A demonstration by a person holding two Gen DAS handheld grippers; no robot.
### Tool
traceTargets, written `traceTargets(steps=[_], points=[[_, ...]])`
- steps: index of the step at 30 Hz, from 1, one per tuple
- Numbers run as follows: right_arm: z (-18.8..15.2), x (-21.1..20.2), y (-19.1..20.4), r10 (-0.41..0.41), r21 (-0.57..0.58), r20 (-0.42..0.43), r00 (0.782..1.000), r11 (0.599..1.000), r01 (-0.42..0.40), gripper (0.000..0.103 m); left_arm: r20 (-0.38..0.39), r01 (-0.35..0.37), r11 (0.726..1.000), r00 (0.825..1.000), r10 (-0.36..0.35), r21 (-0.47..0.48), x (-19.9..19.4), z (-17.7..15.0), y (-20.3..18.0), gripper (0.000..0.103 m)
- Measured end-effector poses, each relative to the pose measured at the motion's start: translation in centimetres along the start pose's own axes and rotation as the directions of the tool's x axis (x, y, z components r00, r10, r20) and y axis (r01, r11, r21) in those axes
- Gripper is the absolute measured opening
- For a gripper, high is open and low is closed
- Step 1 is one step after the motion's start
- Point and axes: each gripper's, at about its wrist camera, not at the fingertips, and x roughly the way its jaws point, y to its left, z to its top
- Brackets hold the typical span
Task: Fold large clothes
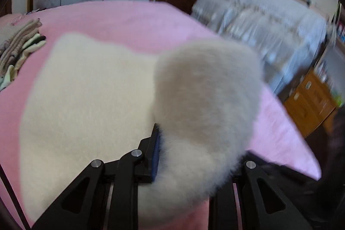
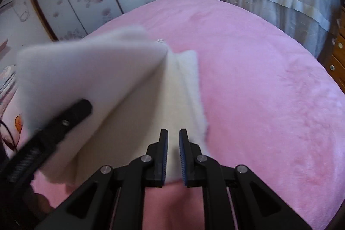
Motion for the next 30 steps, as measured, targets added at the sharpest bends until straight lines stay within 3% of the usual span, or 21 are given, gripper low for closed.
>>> traceTargets(steps=[3, 9, 15, 17, 19, 21, 23, 26, 30], points=[[-1.2, -0.3, -2.7, -0.005, 0.043, -0.034, 0.999, 0.999, 0.007, 0.011, 0.037, -0.085, 0.991, 0.996, 0.081, 0.106, 0.6, -1.1, -2.4, 0.02], [-1.4, -0.8, -3.4, 0.014, 0.048, -0.025, 1.0, 0.999, -0.012, 0.011, 0.017, -0.041, 0.998, 0.999, 0.04, 0.043, -0.6, 1.3, -2.2, 0.02], [-0.4, -1.0, -3.7, 0.033, 0.055, -0.03, 0.999, 0.998, -0.031, 0.011, -0.046, -0.034, 0.998, 0.998, 0.037, 0.051, -0.3, 0.6, -1.4, 0.026], [0.0, -1.5, -3.4, 0.041, 0.032, -0.03, 0.999, 0.999, -0.04, 0.011, -0.073, -0.002, 0.999, 0.997, 0.005, 0.048, -1.0, 0.9, -1.3, 0.038], [0.4, -1.9, -3.0, 0.058, 0.019, -0.038, 0.998, 0.998, -0.058, 0.011, -0.117, 0.106, 0.994, 0.988, -0.103, 0.013, -2.3, 1.1, -1.2, 0.082], [0.8, -2.7, -2.5, 0.082, 0.013, -0.04, 0.996, 0.997, -0.082, 0.019, -0.134, 0.199, 0.98, 0.971, -0.2, -0.018, -4.5, 0.7, -1.0, 0.089], [1.3, -3.5, -2.1, 0.109, 0.011, -0.034, 0.994, 0.994, -0.108, 0.034, -0.148, 0.224, 0.975, 0.964, -0.222, -0.005, -6.5, 0.0, -0.8, 0.089], [2.0, -5.0, -1.4, 0.153, 0.013, -0.026, 0.988, 0.988, -0.152, 0.048, -0.144, 0.142, 0.99, 0.98, -0.139, 0.009, -9.1, -0.5, 0.6, 0.089], [3.4, -5.9, -0.2, 0.214, 0.018, -0.038, 0.976, 0.977, -0.214, 0.051, -0.112, 0.026, 0.998, 0.993, -0.031, -0.05, -11.3, -0.3, 5.0, 0.089]])
